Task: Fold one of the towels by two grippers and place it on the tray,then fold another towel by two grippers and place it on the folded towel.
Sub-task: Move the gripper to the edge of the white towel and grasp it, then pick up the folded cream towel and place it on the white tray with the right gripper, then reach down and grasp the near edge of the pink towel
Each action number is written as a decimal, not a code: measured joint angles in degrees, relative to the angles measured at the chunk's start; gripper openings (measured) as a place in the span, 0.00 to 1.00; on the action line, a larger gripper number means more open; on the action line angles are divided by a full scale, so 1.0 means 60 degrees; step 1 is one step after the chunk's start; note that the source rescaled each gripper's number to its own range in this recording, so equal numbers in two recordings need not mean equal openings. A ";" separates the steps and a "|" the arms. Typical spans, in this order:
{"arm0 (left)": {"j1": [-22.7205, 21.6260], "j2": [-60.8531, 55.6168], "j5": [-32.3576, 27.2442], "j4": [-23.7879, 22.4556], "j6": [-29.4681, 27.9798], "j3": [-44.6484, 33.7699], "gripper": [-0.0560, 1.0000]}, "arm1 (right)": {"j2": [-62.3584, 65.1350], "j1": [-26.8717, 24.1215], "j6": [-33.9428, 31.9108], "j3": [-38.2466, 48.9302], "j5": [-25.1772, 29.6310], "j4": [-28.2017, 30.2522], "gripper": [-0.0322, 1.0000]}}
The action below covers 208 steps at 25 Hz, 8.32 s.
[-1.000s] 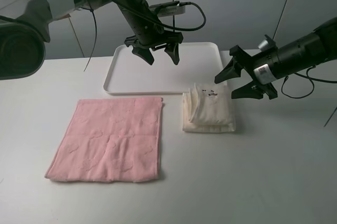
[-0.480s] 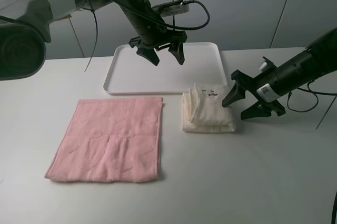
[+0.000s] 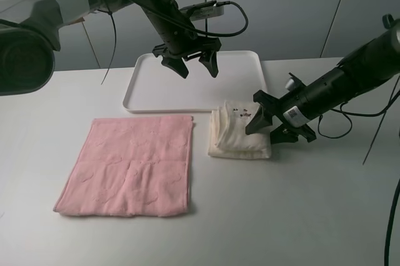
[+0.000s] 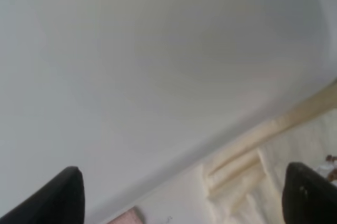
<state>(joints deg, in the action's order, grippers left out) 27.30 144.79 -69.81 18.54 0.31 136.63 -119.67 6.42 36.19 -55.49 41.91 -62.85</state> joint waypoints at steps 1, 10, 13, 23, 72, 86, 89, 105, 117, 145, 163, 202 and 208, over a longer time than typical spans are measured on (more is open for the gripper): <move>0.0000 0.0000 0.0000 0.0000 0.0000 0.0000 0.98 | -0.0040 0.0015 0.0019 0.0000 -0.0088 -0.0020 0.44; 0.0000 0.0000 0.0000 -0.0019 0.0206 0.0000 0.98 | -0.0099 0.0037 0.0557 0.0000 -0.0236 -0.0002 0.16; 0.0000 0.0000 0.0000 -0.0019 0.0400 0.0000 0.98 | -0.0081 0.0037 0.0571 0.0000 -0.0200 -0.0002 0.16; -0.0198 -0.0891 0.0000 0.0578 0.1815 -0.1040 0.98 | 0.1432 0.0037 0.0595 0.0034 -0.0217 0.0420 0.16; -0.2346 -0.7593 0.3944 0.0270 0.3419 -1.1991 0.98 | -0.5188 0.0918 -0.2679 -1.1167 0.1555 0.1149 0.16; -0.2346 -0.7593 0.3944 0.0288 0.3436 -1.1991 0.98 | -0.5188 0.0866 -0.3241 -1.1189 0.2036 0.1652 0.99; -0.2346 -0.7593 0.3924 0.0306 0.3436 -1.1991 0.98 | -0.4856 0.0679 -0.3967 -1.1189 0.2361 0.2961 1.00; -0.2346 -0.7806 0.3646 0.0360 0.3443 -1.1991 0.98 | -0.0533 0.0433 -0.5031 -1.0510 0.3428 0.8144 1.00; -0.2346 -0.9325 0.3479 -0.0572 0.3443 -1.2817 0.98 | 0.4372 0.0433 -0.4318 -0.2945 0.0638 0.8206 0.95; -0.2346 -0.9742 0.2932 -0.3008 0.8819 -1.3691 0.98 | 0.5396 0.2847 0.2233 -0.0857 0.1735 0.6940 0.95; -0.1037 -0.8874 0.4683 -0.4207 0.9546 -1.6684 0.98 | 0.3241 0.7095 0.2118 -0.0857 0.1051 0.8127 0.95; -0.0460 -0.7944 0.6109 -0.4990 0.8810 -1.7177 0.98 | 0.2210 0.8348 0.1283 -0.1075 -0.0004 0.9125 0.94; -0.0460 -0.7944 0.6089 -0.5233 0.8500 -1.7177 0.98 | 0.2210 0.8348 0.1283 -0.1075 -0.0012 0.9142 0.94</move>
<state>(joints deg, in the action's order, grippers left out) 24.54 97.13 -33.27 -12.85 51.31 33.57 -106.41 56.51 43.89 -61.94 41.84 -8.00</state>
